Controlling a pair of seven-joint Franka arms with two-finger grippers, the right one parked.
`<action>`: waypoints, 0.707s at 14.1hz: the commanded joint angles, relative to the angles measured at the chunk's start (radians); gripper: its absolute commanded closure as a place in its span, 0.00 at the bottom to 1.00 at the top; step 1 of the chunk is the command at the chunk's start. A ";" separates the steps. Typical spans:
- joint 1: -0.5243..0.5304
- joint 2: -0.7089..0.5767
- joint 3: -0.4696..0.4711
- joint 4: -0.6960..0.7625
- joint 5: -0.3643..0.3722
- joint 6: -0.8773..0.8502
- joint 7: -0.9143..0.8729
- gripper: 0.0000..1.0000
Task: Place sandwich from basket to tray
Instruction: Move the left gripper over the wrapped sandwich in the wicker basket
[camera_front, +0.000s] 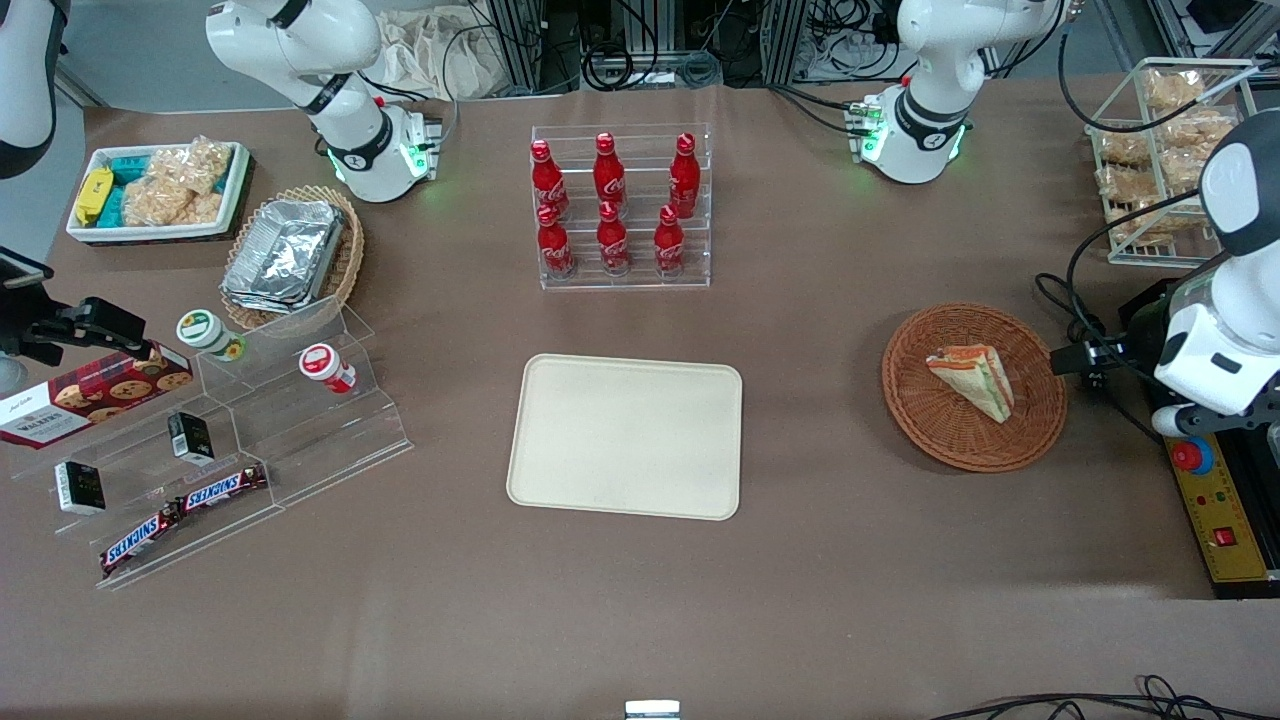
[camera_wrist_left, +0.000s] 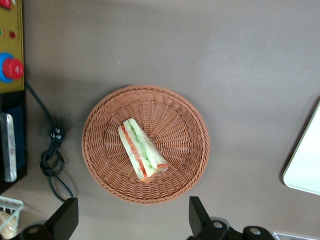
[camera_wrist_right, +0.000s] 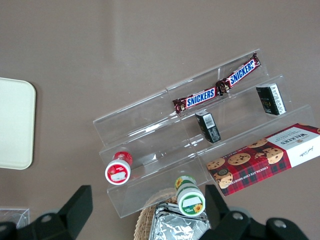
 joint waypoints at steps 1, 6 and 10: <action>0.001 -0.001 -0.004 -0.057 -0.012 0.013 -0.143 0.02; 0.001 -0.001 -0.002 -0.234 -0.006 0.228 -0.445 0.04; 0.000 -0.024 -0.002 -0.415 -0.014 0.427 -0.591 0.08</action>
